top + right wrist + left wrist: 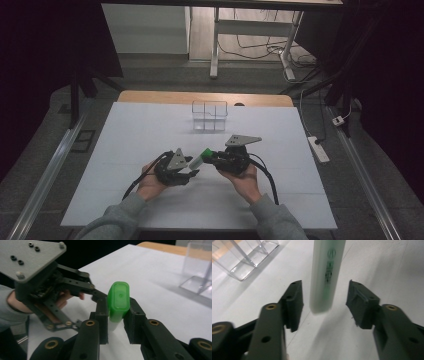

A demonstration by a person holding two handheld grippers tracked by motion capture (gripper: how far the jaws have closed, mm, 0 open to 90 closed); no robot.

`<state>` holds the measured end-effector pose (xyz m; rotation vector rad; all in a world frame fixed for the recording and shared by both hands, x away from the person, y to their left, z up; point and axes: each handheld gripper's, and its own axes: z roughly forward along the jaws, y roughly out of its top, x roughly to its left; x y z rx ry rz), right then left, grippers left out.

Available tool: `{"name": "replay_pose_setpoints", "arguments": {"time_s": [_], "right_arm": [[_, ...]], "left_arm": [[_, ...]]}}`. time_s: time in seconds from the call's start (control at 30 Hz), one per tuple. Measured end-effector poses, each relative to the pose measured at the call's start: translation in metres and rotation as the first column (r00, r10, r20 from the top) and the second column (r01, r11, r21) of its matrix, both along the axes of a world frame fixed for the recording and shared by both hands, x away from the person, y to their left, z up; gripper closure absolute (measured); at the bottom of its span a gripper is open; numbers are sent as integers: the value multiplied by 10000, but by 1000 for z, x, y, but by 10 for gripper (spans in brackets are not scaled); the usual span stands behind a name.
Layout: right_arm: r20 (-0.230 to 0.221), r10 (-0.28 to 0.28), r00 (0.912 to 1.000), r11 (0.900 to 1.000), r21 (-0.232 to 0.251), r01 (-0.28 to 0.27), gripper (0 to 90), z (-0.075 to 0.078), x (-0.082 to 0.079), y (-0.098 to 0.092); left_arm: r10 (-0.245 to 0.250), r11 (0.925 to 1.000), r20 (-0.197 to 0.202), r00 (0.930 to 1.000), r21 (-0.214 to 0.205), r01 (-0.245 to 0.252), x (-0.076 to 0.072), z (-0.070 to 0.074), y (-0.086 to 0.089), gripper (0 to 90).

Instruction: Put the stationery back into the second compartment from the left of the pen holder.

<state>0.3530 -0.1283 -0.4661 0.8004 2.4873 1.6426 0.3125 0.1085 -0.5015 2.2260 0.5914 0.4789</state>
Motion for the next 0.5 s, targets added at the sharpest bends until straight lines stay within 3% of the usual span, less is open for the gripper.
{"name": "replay_pose_setpoints", "arguments": {"time_s": [0.1,0.17,0.5], "right_arm": [[176,-158,9997,9999,21,158,746,3,1,-5],[313,-256,9992,9997,1,256,746,5,1,-8],[824,-630,9946,9980,0,632,746,15,3,-19]], "left_arm": [[82,10000,-197,9998,-29,-83,-4,2,8,404],[321,9991,-266,9991,-281,-329,-9,1,17,399],[1022,9928,-917,9905,-524,-1073,-26,-3,60,360]]}}
